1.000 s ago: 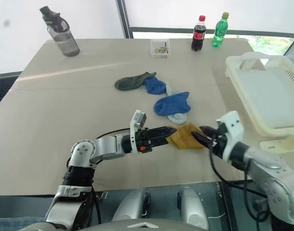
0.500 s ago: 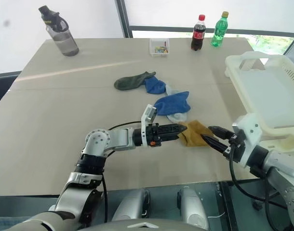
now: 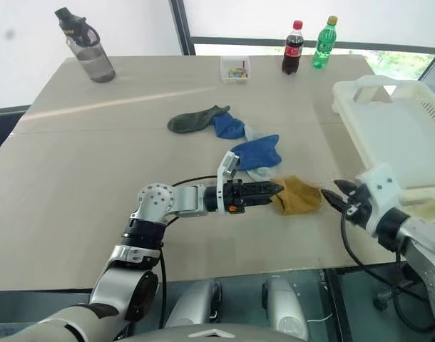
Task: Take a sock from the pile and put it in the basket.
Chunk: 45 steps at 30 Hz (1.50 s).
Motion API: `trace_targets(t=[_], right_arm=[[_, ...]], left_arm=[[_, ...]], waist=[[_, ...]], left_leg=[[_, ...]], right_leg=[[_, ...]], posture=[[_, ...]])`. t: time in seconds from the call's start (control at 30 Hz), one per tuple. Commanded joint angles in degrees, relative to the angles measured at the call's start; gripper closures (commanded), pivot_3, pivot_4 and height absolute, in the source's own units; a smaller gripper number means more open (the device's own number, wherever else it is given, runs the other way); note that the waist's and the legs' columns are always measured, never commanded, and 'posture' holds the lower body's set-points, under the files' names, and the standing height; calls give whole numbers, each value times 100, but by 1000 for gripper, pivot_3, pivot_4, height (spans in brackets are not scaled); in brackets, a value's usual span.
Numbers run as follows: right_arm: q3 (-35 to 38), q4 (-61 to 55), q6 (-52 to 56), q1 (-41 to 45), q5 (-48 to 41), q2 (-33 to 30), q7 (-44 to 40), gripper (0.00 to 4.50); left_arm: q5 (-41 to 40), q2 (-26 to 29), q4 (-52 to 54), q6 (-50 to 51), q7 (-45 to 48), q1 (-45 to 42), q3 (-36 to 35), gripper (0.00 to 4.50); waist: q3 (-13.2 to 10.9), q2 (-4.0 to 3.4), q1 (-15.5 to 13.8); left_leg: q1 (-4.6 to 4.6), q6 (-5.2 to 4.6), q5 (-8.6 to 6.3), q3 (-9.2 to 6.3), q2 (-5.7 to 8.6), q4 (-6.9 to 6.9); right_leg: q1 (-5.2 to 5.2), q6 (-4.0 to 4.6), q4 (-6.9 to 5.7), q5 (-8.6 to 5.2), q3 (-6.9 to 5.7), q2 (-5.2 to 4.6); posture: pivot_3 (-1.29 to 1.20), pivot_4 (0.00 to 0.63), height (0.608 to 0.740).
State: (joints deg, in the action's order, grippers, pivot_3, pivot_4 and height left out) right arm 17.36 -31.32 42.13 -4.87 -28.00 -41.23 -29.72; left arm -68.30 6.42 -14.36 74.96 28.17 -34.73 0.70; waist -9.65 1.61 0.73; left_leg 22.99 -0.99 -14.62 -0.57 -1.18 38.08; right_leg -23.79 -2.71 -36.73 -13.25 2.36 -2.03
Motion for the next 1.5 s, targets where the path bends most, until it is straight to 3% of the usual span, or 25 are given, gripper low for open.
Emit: trace_targets(t=[0.03, 0.23, 0.43, 0.77, 1.2, 1.37, 1.47, 1.5], right_arm=[[-536, 458, -259, 335, 490, 95, 163, 2693], [-1220, 975, -127, 701, 831, 339, 183, 2693], [-1742, 588, 292, 696, 718, 398, -42, 2693], [-1819, 88, 756, 668, 503, 490, -16, 2693], [-973, -558, 989, 362, 163, 756, 384, 2693], [375, -692, 2277, 267, -632, 1143, 858, 2693], [715, -796, 2440, 111, -888, 1021, 706, 2693], [825, -871, 2511, 98, -1067, 1040, 657, 2424]], left_arm=[[84, -82, 57, 111, 180, -103, -80, 0], [203, -124, 118, 187, 199, -90, -225, 0], [109, -143, 464, 380, 27, 77, -477, 0], [-10, -248, 775, 682, -151, 191, -685, 0], [717, -395, 177, 529, 103, -2, -409, 0], [1112, -381, -64, 436, 193, -75, -271, 0], [1238, -391, -107, 416, 280, -74, -234, 0], [1272, -395, -133, 415, 299, -75, -236, 0]], waist=[[-2, -1, -6], [-7, -7, -8], [-7, -6, 15], [-7, -6, 1], [-7, -7, -8], [-7, -7, -23], [-6, -9, -18], [-6, -9, -14]], left_leg=[[0, 0, 0, -2, 0, -1], [4, 0, 0, 0, 1, -2], [-1, 0, 0, -2, -1, -1], [-4, 0, 0, -2, -3, 2], [-1, 0, 0, -3, -2, 2], [-1, 0, 0, -4, -1, 3], [-1, 0, 0, -2, -1, 4], [-1, 0, 0, -1, -1, 3]], right_leg=[[-1, 1, 0, 0, -1, 2], [-2, -5, 1, 20, 1, 1], [0, -9, -2, 22, 0, 2], [2, -10, -6, 22, 0, 5], [1, -9, -6, 23, -1, 5], [2, -8, -7, 23, -1, 4], [2, -7, -7, 24, 0, 2], [2, -7, -7, 23, 0, 2]], posture=[[0, 150, 740], [0, 150, 740], [0, 150, 740], [0, 150, 740], [0, 150, 740], [0, 150, 740], [0, 150, 740], [0, 150, 740]])
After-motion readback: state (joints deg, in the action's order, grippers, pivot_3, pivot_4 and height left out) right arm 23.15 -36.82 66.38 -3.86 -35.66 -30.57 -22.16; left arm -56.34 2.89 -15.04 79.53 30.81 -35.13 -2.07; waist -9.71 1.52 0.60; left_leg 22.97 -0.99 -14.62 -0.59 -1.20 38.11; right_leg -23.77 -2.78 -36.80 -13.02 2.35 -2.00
